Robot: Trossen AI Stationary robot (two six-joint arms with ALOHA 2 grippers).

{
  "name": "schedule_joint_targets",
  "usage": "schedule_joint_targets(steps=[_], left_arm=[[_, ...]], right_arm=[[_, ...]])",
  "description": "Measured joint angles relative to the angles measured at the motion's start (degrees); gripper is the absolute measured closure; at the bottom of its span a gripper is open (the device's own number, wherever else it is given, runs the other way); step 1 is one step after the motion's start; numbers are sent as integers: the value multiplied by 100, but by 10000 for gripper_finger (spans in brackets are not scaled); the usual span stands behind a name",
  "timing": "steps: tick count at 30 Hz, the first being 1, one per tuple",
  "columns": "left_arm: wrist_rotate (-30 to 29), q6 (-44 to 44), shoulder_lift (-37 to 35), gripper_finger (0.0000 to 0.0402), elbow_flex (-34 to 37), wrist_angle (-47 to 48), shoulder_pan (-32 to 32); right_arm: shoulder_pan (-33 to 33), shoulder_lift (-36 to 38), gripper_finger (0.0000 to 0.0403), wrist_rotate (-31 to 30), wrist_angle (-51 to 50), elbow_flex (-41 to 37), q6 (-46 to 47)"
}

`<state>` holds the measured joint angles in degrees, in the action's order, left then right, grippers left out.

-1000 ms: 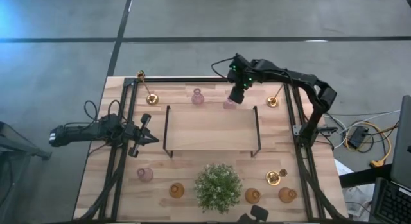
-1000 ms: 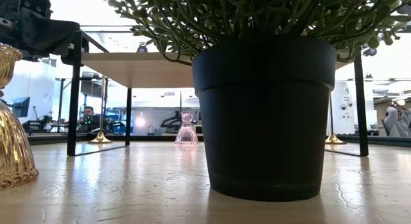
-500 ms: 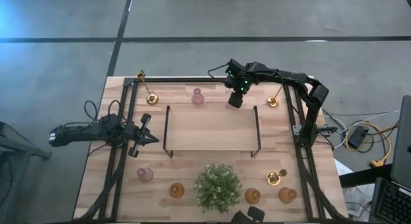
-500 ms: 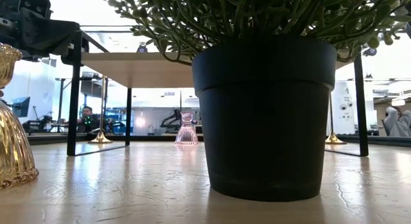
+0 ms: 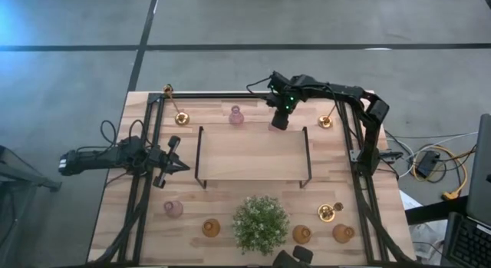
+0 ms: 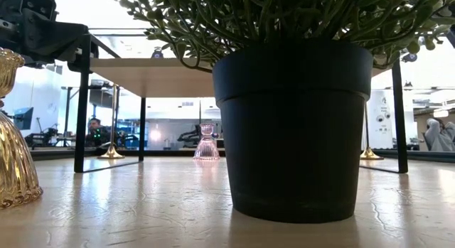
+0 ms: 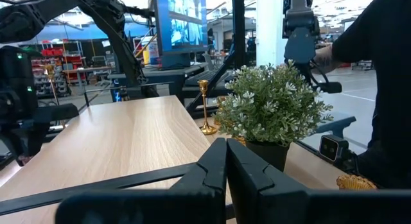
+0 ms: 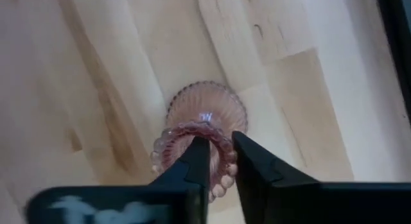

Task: Pick & Place candle stick holders
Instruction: Put the top right pink vase on the shelf

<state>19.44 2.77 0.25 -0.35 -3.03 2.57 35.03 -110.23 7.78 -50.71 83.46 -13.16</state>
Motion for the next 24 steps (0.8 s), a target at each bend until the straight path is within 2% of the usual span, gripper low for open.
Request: schedule_joint_targets(steps=[5, 14, 24], left_arm=[[-1, -1, -2, 390, -1, 0, 1], [-2, 1, -2, 390, -1, 0, 2], [-2, -1, -2, 390, 0, 0, 2]], right_arm=[[-4, 200, 376, -84, 11, -33, -82], [17, 580, 381, -655, -124, 194, -253], [7, 974, 381, -712, -1051, 1242, -502]])
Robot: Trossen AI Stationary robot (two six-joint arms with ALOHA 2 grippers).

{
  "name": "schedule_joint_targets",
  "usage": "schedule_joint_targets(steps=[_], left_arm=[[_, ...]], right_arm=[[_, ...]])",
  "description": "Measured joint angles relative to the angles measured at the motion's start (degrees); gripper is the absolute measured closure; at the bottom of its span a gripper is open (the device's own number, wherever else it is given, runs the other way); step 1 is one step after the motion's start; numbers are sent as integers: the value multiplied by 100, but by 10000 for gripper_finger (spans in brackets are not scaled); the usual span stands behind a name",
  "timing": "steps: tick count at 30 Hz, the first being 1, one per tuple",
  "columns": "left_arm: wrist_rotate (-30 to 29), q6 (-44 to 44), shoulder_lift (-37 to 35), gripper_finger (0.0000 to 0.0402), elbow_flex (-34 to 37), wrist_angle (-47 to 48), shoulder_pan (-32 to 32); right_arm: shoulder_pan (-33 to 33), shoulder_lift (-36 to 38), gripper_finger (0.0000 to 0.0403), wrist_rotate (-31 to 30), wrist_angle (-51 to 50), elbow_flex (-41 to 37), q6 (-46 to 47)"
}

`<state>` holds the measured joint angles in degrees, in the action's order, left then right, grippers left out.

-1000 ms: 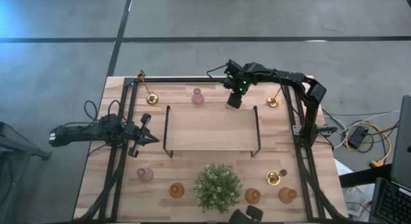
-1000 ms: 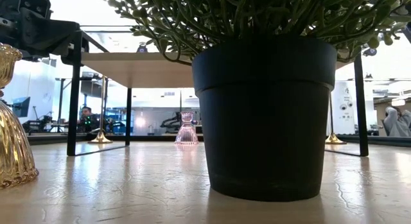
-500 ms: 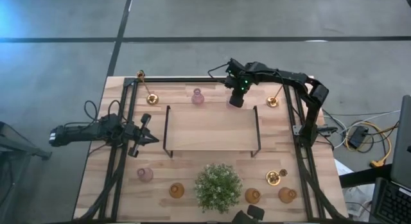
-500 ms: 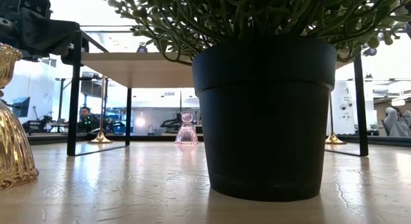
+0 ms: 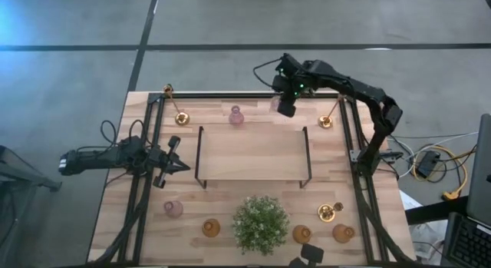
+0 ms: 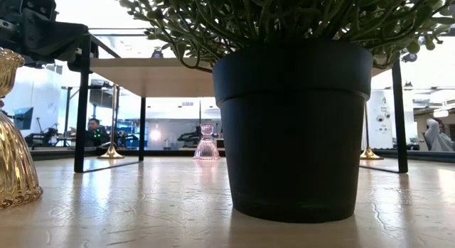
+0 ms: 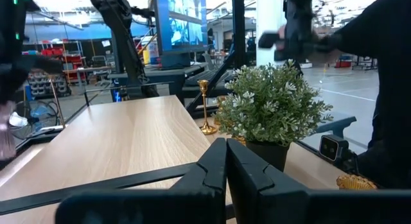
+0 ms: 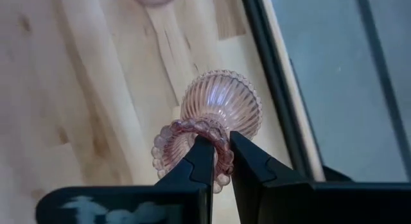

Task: Pick & Place candle stick holders
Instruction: Put the top right pink vase on the shelf

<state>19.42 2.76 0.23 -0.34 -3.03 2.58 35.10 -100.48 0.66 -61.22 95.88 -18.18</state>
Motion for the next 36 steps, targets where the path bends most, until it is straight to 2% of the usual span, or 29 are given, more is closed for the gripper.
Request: schedule_joint_targets(steps=[9, 14, 18, 27, 36], left_arm=[[0, 1, 1, 390, 0, 0, -1], [0, 1, 0, 390, 0, 0, 0], [0, 0, 1, 390, -1, 0, -1], [0, 1, 1, 390, -1, 0, 0], [0, 1, 1, 390, -1, 0, 0]], right_arm=[[-375, 199, 381, -94, -1984, 1985, -197], [-771, 251, 381, 185, -2514, 2615, 50], [-1116, 264, 381, 617, -2680, 2773, 350], [-2033, 12, 381, 695, -2895, 2539, 752], [-2251, -335, 381, 742, -2879, 2537, 938]])
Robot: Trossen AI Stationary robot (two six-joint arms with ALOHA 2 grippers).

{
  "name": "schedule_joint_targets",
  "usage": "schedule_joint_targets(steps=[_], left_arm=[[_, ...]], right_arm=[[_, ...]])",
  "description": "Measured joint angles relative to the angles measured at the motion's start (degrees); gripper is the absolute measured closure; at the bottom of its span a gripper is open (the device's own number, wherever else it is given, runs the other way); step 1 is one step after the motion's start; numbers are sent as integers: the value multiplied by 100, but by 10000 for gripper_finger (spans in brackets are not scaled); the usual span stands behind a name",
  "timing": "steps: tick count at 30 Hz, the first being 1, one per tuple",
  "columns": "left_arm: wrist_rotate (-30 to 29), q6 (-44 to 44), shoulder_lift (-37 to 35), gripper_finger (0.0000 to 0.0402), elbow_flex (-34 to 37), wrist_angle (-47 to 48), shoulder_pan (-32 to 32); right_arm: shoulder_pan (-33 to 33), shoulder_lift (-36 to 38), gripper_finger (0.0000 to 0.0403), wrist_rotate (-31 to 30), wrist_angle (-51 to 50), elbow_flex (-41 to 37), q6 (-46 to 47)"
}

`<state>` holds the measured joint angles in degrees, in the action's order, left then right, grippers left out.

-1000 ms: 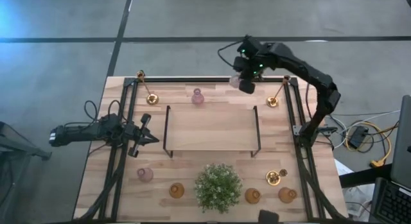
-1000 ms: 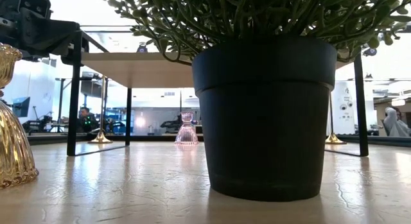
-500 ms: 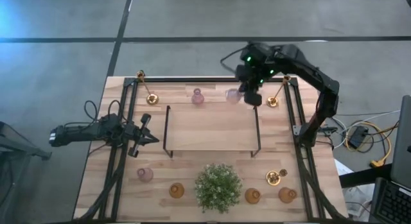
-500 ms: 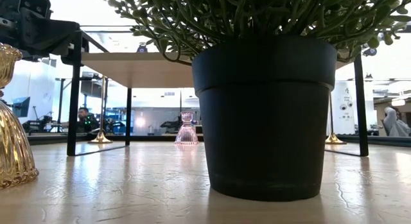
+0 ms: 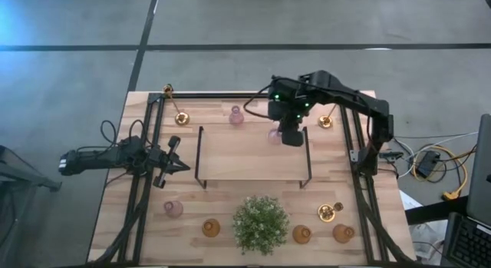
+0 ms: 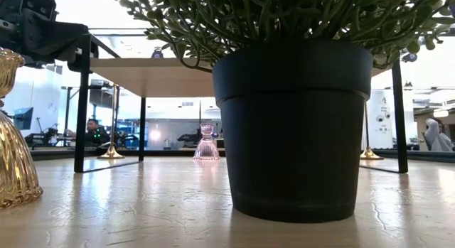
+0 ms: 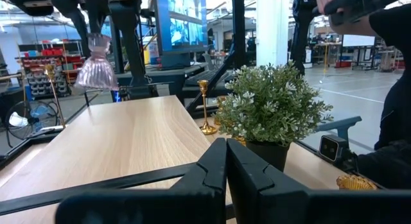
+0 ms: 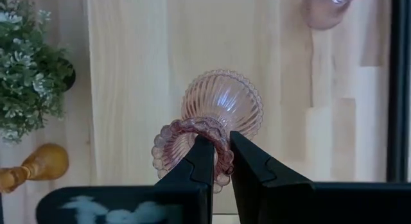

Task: Pick & Place candle stick holders
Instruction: Put the top right pink vase on the shelf

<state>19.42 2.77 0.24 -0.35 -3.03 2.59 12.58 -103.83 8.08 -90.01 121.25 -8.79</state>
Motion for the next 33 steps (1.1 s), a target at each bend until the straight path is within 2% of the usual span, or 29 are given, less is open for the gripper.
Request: schedule_joint_targets(steps=[7, 20, 25, 33], left_arm=[[0, 1, 1, 390, 1, 0, -2], [0, 0, 1, 390, 0, 0, -1], [0, -1, 1, 390, -1, 0, 0], [0, -1, 1, 390, 1, 0, 0]], right_arm=[[43, -320, 381, 380, 2, -2, -215], [356, -685, 381, 408, 0, 11, -398], [567, -836, 381, 725, -6, 23, -475], [703, -794, 381, 719, -2, 13, -365]])
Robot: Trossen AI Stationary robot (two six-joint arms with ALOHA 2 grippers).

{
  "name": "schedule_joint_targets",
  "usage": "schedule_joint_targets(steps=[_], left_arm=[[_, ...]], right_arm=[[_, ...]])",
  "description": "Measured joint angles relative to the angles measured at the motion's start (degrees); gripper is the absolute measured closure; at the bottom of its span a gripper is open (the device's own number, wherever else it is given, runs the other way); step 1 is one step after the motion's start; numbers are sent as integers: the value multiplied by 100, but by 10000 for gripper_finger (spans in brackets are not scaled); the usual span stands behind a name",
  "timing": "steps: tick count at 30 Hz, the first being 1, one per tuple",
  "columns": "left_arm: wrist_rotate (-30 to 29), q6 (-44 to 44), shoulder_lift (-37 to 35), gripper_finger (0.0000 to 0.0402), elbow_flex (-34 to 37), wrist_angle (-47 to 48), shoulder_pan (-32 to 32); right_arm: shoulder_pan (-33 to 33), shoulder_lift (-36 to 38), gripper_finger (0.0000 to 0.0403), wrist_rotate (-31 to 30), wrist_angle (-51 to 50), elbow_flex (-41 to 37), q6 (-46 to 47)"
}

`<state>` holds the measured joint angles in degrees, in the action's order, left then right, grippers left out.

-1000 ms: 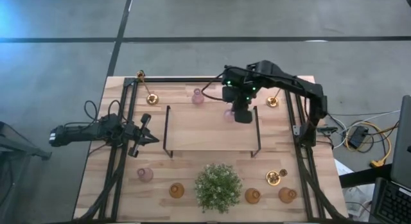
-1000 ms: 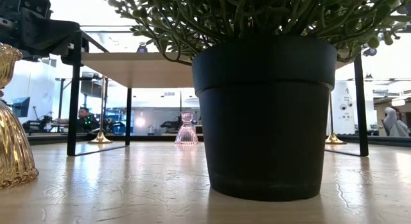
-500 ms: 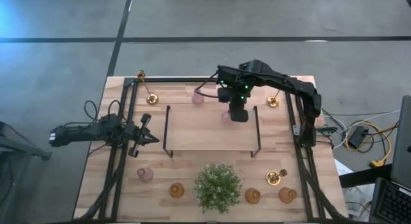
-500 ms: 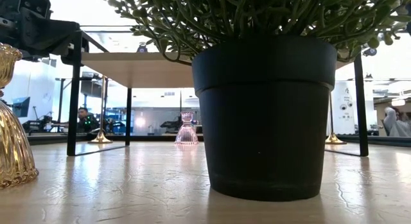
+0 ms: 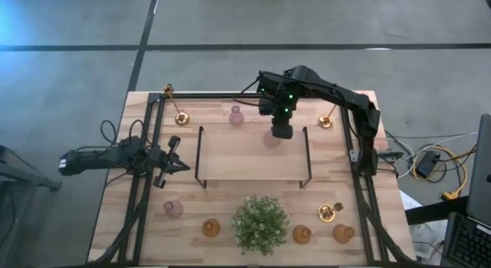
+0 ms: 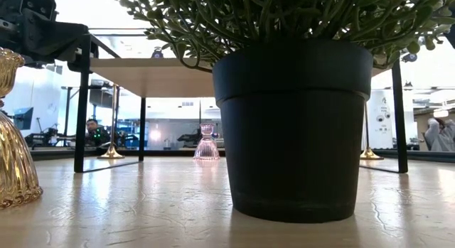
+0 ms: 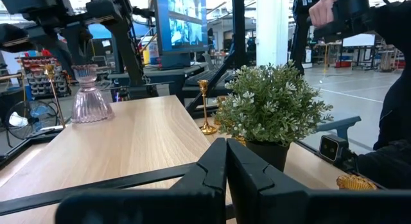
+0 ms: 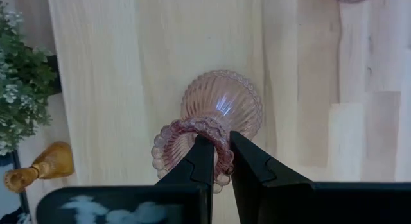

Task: Pick & Place candle stick holders
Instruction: Put the top right pink vase on the shelf

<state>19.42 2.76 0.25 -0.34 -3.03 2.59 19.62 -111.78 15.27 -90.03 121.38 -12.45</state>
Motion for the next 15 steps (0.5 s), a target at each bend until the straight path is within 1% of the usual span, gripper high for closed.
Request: schedule_joint_targets(steps=[5, 11, 15], left_arm=[[0, 0, 0, 390, 0, 0, -2], [0, 1, 0, 390, -1, 0, -1], [0, 2, 0, 390, -1, -2, 0]], right_arm=[[-4, 1, 380, -2, 2, 0, 21], [-5, 6, 329, -15, 4, -7, 107], [-7, 25, 306, -13, 21, -7, 92]])
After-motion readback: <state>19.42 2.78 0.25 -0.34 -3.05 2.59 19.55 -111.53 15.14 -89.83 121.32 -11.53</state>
